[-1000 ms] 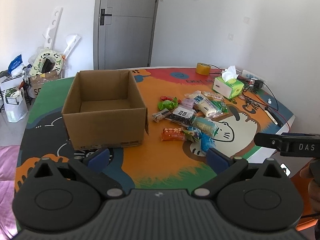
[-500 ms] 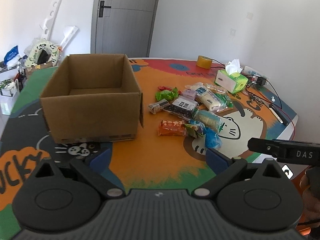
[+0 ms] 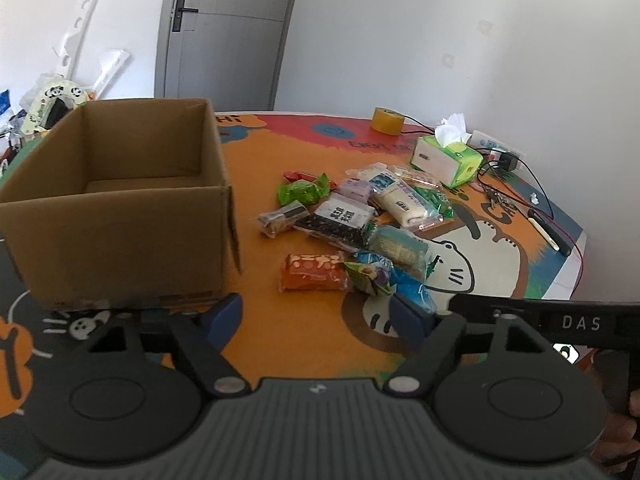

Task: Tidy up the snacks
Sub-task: 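Reach the right gripper to the blue snack bag and grasp it, then carry the blue snack bag with the right gripper over the cardboard box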

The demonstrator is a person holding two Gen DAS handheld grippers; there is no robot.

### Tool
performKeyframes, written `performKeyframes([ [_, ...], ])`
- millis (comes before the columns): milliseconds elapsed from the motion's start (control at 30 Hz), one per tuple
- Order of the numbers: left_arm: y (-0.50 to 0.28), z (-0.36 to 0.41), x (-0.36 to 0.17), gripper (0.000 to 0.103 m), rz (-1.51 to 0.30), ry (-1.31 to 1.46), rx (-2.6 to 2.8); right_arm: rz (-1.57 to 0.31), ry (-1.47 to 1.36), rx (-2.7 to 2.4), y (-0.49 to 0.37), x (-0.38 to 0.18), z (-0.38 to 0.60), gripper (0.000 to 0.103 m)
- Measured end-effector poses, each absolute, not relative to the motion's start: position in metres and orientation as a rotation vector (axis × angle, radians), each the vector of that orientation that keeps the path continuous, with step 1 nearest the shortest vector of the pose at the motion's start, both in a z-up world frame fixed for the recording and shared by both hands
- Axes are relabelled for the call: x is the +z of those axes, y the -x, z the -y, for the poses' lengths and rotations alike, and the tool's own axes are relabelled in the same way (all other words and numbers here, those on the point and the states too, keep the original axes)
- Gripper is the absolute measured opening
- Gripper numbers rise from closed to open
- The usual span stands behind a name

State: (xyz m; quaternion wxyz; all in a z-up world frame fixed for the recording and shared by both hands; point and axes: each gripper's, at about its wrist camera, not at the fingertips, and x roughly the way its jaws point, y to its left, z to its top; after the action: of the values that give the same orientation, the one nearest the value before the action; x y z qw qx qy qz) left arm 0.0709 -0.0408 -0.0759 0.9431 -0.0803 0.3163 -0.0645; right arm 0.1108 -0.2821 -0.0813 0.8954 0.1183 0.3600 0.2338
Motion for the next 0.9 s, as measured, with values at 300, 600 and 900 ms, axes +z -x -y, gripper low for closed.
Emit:
performKeyframes([
  [300, -0.094, 0.048, -0.083, 0.064, -0.657, 0.15, -0.157, -0.811, -0.304, 0.54, -0.138, -0.103, 0.272, 0.028],
  [600, -0.113, 0.068, -0.082, 0.056, -0.642, 0.133, -0.216, -0.8, -0.312, 0.476, -0.139, -0.103, 0.295, 0.026],
  [900, -0.134, 0.091, -0.091, 0.056, -0.655, 0.117, -0.253, -0.778, -0.321, 0.38, -0.143, -0.101, 0.32, 0.026],
])
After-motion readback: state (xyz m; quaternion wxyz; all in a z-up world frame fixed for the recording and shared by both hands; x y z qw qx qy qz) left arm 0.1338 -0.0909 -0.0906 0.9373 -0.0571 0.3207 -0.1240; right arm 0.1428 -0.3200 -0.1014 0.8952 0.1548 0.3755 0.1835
